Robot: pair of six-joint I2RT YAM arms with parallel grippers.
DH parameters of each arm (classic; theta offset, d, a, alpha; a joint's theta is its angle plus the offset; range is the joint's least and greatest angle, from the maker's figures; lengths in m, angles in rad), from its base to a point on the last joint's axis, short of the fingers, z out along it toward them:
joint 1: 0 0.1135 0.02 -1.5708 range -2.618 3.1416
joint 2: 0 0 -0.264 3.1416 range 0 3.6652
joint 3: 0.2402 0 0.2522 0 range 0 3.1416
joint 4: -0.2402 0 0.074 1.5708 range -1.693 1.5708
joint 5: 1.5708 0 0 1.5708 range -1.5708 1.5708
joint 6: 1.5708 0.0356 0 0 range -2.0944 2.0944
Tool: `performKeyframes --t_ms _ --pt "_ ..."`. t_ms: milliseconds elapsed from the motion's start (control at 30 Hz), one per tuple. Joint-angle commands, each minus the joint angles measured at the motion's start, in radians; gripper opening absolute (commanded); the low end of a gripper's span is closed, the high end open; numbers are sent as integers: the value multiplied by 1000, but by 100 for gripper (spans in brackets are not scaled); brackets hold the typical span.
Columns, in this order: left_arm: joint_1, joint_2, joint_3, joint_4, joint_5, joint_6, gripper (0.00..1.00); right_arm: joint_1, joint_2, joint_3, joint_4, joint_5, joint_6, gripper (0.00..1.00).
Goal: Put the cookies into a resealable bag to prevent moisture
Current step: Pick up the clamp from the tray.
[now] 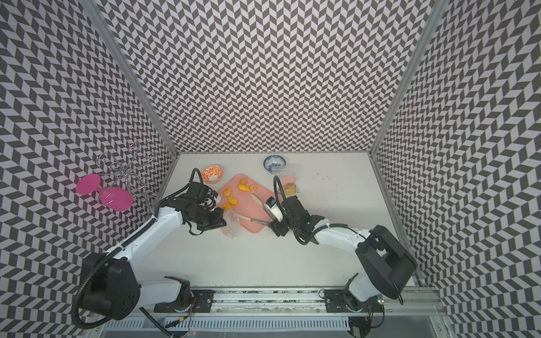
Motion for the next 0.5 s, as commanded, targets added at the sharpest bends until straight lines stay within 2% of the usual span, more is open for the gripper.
performKeyframes --t_ms 0,133,267,467 --pt "7 9 44 -9 34 29 0 6 29 12 73 -39 -94 78" --pt "8 -6 60 -27 47 38 0 6 124 72 72 -15 -93 83" --pt "8 -15 64 -39 59 41 0 5 183 98 99 21 -114 83" --pt "13 -12 58 -42 74 48 0 9 260 135 135 -4 -124 78"
